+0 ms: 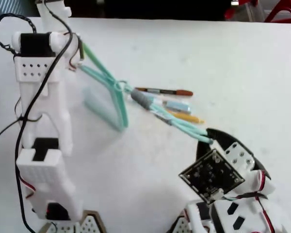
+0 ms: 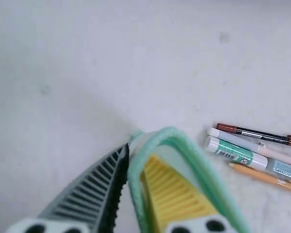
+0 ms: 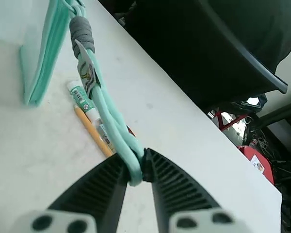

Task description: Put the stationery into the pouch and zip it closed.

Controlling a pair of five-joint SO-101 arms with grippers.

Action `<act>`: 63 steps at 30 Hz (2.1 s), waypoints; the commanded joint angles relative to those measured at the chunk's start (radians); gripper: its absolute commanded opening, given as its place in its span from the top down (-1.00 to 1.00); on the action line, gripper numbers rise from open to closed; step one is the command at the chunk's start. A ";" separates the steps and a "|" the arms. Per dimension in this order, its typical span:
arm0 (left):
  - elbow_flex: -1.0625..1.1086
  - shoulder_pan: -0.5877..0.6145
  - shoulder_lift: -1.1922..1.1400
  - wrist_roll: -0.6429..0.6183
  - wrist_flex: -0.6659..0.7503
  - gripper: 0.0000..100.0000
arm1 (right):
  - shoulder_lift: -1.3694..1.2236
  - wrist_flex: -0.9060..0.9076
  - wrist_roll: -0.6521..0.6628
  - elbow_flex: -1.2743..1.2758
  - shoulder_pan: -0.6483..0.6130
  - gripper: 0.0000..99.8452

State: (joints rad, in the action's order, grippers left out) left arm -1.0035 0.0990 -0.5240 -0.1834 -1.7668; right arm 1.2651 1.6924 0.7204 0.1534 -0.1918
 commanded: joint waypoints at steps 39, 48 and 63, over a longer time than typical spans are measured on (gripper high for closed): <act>0.021 0.018 -0.163 0.020 -0.012 0.91 | -0.512 0.031 -0.457 -0.505 -0.410 0.36; 0.023 0.024 -0.163 0.021 -0.014 0.89 | -0.892 0.030 -0.459 -0.288 -0.360 0.36; 0.023 0.019 -0.163 0.020 -0.015 0.89 | -0.759 -0.248 -0.288 -0.278 -0.644 0.36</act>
State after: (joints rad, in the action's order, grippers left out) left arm -1.0035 0.1020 -0.5240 -0.1803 -1.7637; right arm 0.4780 1.5497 0.4150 -0.1289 -0.8209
